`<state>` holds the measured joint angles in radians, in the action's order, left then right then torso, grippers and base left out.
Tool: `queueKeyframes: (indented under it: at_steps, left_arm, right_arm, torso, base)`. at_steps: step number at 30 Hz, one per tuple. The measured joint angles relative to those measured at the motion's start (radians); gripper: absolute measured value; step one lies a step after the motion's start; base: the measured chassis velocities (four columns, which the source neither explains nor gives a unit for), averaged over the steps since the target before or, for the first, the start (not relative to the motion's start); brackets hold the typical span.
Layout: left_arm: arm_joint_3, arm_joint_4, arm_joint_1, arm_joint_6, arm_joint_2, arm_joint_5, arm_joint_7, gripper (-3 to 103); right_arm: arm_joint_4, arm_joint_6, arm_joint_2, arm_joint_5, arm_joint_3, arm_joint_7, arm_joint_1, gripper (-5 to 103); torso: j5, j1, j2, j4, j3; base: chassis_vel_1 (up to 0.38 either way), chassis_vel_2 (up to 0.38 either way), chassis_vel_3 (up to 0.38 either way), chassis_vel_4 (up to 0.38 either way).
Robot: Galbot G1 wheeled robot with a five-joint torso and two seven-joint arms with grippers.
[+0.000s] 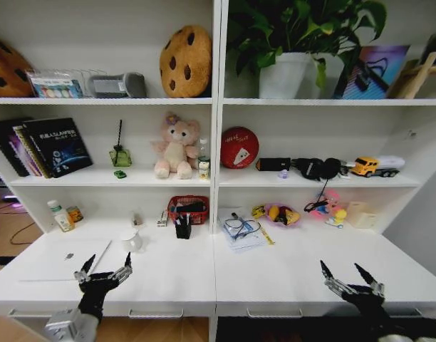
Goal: Organize the objects on the table.
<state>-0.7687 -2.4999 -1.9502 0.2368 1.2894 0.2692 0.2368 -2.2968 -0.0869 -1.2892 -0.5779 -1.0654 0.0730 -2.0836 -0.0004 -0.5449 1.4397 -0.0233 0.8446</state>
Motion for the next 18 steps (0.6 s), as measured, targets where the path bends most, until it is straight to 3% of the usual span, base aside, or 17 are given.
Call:
queueKeyframes:
  at_steps: [10,18]
  left_arm:
    - [0.0,0.0,0.0,0.0,0.0,0.0,0.0,100]
    - [0.0,0.0,0.0,0.0,0.0,0.0,0.0,100]
  right_arm:
    - [0.001,0.001,0.0,-0.001,0.001,0.0,0.001,100]
    - [0.001,0.001,0.0,-0.001,0.001,-0.001,0.001,100]
  torso:
    - [0.0007,0.0,0.0,-0.0002,0.0]
    - [0.0002,0.0,0.0,0.0001,0.0]
  base:
    - [0.215,0.224,-0.233,-0.217]
    - [0.304,0.323,-0.324,-0.309]
